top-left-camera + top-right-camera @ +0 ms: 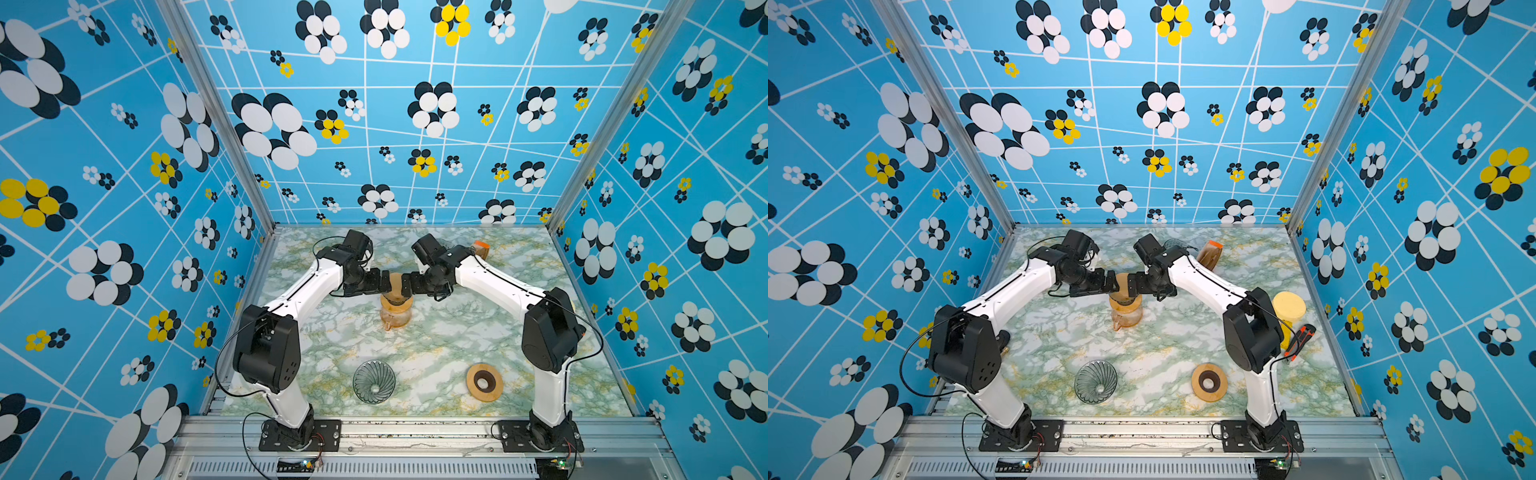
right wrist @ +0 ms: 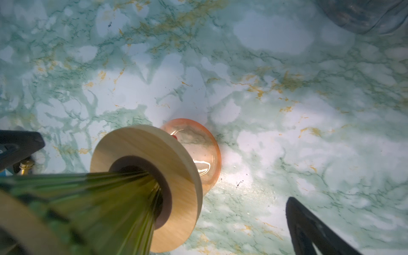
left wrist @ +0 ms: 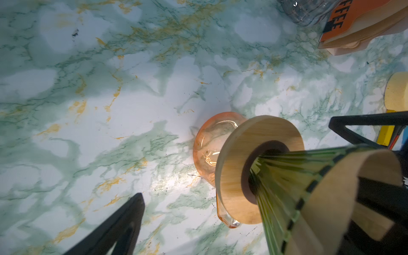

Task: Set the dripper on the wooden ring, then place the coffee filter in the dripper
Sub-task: 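Press the filter down into the dripper with both grippers from opposite sides, then open both grippers and lift them away from the filter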

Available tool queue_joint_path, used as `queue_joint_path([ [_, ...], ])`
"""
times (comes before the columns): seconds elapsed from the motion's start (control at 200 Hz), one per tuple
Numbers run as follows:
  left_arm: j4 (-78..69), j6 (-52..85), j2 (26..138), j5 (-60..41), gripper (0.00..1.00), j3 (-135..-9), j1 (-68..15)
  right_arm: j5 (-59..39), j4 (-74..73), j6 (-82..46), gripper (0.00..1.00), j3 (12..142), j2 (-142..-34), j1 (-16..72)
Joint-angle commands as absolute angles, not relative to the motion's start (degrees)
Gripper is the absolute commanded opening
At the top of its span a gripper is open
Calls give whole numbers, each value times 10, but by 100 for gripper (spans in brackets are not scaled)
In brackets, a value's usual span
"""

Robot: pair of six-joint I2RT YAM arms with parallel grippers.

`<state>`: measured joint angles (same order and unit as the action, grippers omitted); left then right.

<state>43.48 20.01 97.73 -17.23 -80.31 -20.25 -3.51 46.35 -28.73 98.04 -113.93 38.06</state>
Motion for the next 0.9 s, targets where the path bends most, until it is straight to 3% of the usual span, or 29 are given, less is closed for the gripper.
queue_joint_path([
  [0.0,437,188,949,-210,99,-803,-199,-14,501,-275,99,1003,-1149,378],
  [0.895,439,218,985,-143,99,-814,-193,-79,467,-280,99,1010,-1109,375],
])
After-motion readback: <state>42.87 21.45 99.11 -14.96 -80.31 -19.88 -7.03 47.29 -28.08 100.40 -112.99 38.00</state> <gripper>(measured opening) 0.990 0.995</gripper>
